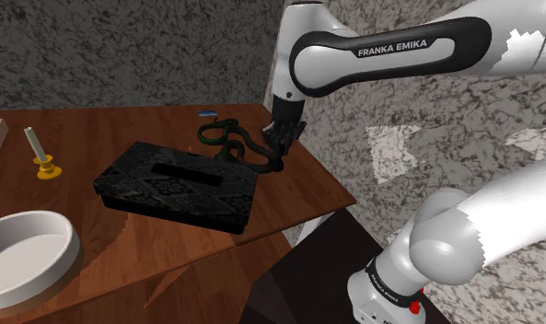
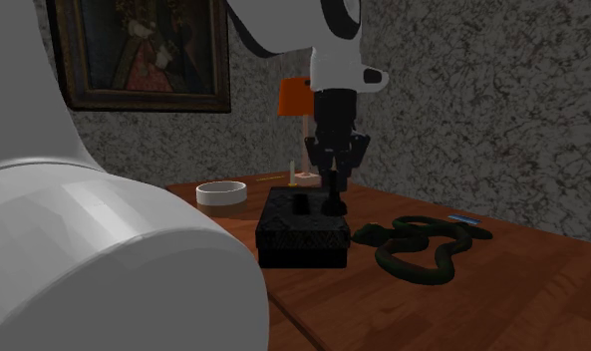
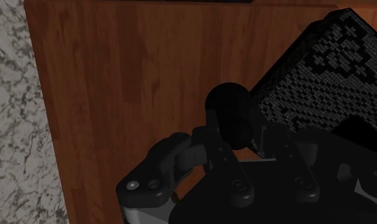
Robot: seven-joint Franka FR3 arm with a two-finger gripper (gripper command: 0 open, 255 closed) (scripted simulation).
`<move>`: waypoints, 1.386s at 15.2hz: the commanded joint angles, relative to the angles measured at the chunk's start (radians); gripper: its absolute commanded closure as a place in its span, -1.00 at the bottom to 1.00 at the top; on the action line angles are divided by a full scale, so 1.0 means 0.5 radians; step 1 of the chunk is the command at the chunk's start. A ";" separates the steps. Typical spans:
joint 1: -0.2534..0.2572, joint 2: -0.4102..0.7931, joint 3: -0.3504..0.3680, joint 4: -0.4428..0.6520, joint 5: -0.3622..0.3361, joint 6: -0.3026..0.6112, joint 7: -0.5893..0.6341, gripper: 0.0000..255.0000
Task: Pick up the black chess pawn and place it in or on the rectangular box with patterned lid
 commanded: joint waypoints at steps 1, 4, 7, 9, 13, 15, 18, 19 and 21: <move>0.000 -0.026 -0.004 0.047 0.002 -0.073 -0.005 1.00; 0.000 -0.039 -0.006 0.095 0.002 -0.135 -0.008 1.00; 0.030 0.149 0.073 0.286 0.010 -0.140 0.104 1.00; 0.050 0.278 0.122 0.424 0.005 -0.152 0.180 1.00; 0.093 0.546 0.209 0.727 -0.030 -0.195 0.331 1.00; 0.120 0.686 0.247 0.894 -0.058 -0.228 0.406 1.00; 0.169 0.907 0.294 1.168 -0.112 -0.294 0.516 1.00; 0.189 0.983 0.307 1.267 -0.132 -0.321 0.552 1.00; 0.235 1.142 0.329 1.478 -0.176 -0.384 0.619 1.00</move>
